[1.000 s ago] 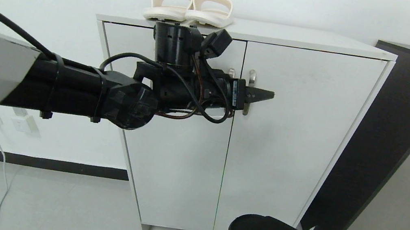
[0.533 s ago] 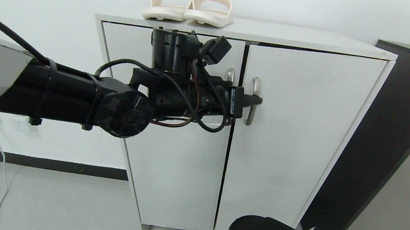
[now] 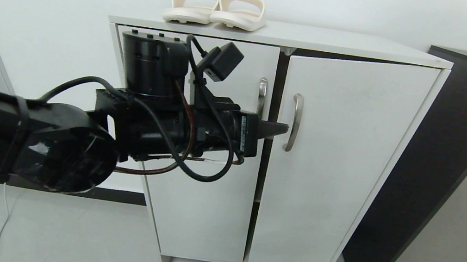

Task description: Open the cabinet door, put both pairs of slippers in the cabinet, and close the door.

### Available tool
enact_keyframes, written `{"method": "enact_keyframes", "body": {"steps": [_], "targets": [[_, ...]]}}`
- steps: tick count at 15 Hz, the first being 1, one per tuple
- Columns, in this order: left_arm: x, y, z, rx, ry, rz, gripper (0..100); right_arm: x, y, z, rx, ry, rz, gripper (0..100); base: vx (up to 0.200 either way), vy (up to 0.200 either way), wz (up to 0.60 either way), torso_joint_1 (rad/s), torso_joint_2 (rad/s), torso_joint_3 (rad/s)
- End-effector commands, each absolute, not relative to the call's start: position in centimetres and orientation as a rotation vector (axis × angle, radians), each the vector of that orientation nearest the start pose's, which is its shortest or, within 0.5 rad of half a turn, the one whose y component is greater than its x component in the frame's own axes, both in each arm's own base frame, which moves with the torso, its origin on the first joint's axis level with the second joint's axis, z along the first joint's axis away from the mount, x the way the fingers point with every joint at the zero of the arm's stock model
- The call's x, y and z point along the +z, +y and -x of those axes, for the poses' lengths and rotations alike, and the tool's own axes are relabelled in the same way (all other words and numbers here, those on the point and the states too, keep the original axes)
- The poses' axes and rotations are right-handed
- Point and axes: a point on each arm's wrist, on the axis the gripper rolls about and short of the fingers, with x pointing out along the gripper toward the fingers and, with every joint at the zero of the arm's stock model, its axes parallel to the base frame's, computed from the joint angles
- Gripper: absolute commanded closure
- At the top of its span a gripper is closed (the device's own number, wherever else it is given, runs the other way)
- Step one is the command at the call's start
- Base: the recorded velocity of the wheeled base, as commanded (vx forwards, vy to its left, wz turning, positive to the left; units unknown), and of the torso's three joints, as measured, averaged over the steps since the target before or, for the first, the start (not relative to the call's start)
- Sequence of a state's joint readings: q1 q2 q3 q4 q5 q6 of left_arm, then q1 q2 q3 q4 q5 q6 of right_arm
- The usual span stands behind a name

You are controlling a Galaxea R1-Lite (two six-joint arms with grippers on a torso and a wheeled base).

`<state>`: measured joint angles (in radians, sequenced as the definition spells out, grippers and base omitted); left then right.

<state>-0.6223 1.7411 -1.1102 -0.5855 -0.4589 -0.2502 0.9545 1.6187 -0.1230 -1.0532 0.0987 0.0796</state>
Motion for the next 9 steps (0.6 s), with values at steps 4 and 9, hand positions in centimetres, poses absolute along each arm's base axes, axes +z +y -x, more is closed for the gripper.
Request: {"method": "enact_keyframes", "body": {"steps": [4,9], "targets": [[25.0,-18.4,-27.0,-1.011,0.178,0.255,100,8.6,16.1,-11.0,1.021,0.470,0.126,100,0.000,0.000,0.00,0.000,0.00,0.000],[24.8,-19.1,-30.0,-0.944,0.170,0.277,100,8.3,16.2,-11.1,1.017,0.484,0.133,100,0.000,0.000,0.00,0.000,0.00,0.000]]}}
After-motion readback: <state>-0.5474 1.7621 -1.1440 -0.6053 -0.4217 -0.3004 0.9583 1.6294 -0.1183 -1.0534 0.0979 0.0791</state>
